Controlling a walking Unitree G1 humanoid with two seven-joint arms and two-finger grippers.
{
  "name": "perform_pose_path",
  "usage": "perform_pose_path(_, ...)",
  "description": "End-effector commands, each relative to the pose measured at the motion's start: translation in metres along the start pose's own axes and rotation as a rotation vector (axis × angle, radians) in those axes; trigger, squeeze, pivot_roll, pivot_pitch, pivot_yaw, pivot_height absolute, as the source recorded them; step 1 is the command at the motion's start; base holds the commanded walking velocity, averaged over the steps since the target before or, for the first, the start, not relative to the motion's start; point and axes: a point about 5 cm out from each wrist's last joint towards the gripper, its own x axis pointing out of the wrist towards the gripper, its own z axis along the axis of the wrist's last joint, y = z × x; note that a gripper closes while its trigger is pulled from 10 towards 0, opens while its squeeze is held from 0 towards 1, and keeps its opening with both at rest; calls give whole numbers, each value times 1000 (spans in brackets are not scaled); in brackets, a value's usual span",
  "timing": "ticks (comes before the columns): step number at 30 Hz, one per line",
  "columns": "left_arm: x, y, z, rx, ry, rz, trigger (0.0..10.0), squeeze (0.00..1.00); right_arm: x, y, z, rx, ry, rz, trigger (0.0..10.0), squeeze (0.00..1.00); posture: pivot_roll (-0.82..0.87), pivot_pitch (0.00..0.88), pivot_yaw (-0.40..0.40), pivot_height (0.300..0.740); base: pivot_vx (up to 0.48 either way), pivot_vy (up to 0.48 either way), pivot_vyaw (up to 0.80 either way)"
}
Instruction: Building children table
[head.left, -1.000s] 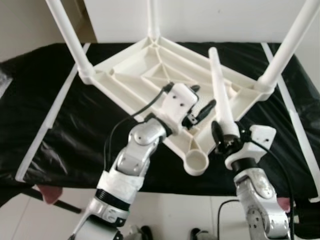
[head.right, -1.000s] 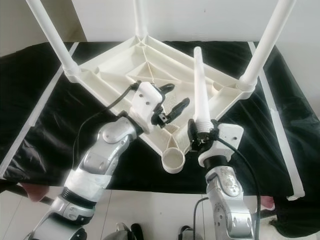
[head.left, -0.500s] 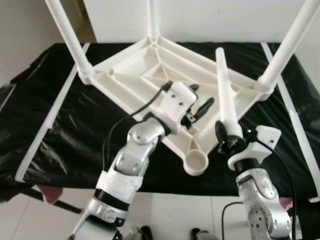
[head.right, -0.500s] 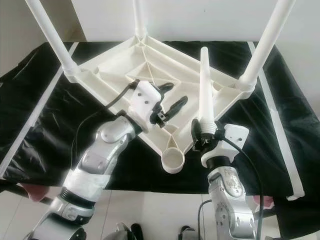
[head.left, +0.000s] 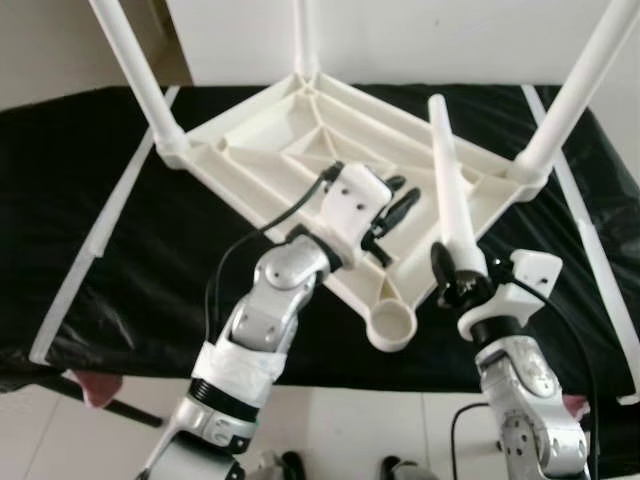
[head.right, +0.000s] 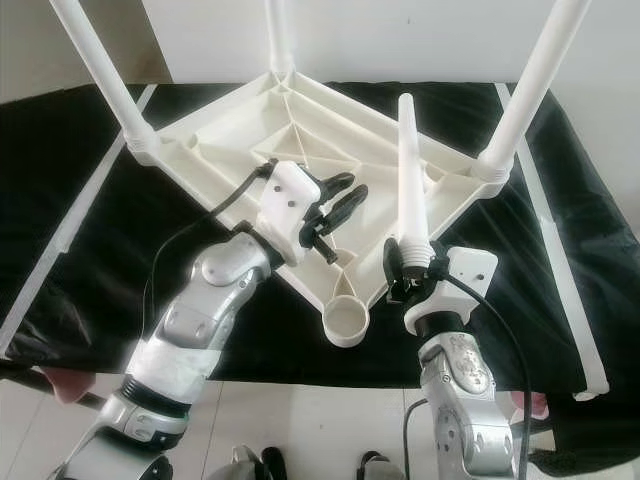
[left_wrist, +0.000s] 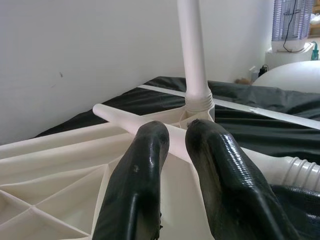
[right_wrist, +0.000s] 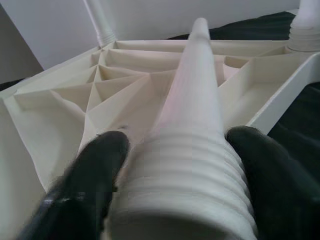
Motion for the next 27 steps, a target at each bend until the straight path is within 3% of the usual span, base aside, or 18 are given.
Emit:
perform_pose_path(1, -1, -1, 0, 6, 9, 6, 10000, 0, -2, 1, 1, -17, 1, 10, 10000, 1000, -148, 167, 45, 740, 0, 0, 0)
perform_pose_path(5, -1, -1, -1, -24, 10, 6, 10000, 0, -3, 0, 2, -36, -1, 7, 10000, 1000, -149, 168, 45, 740, 0, 0, 0)
perform_pose_path(6, 0, 0, 0, -37, 8, 13, 10000, 1000, -3, 0, 2, -39, -1, 7, 10000, 1000, -150, 169, 45, 740, 0, 0, 0)
perform_pose_path(15, 0, 3, 3, -74, -10, 24, 10000, 1000, -4, -1, 4, -58, -7, 9, 10000, 1000, -148, 175, 42, 740, 0, 0, 0)
perform_pose_path(16, -1, 3, 3, -73, -10, 26, 10000, 1000, -4, 0, 4, -66, -8, 10, 10000, 0, -148, 175, 41, 740, 0, 0, 0)
perform_pose_path(22, -1, 2, 2, -46, 8, 26, 10000, 1000, -2, 0, 5, -66, -11, 7, 10000, 0, -146, 171, 39, 740, 0, 0, 0)
perform_pose_path(23, -1, 2, 2, -41, 6, 24, 10000, 0, -1, 0, 6, -62, -15, 7, 10000, 0, -146, 170, 39, 740, 0, 0, 0)
perform_pose_path(27, -1, 1, 2, -39, 3, 22, 10000, 0, -1, 0, 7, -59, -17, 7, 10000, 0, -146, 168, 39, 740, 0, 0, 0)
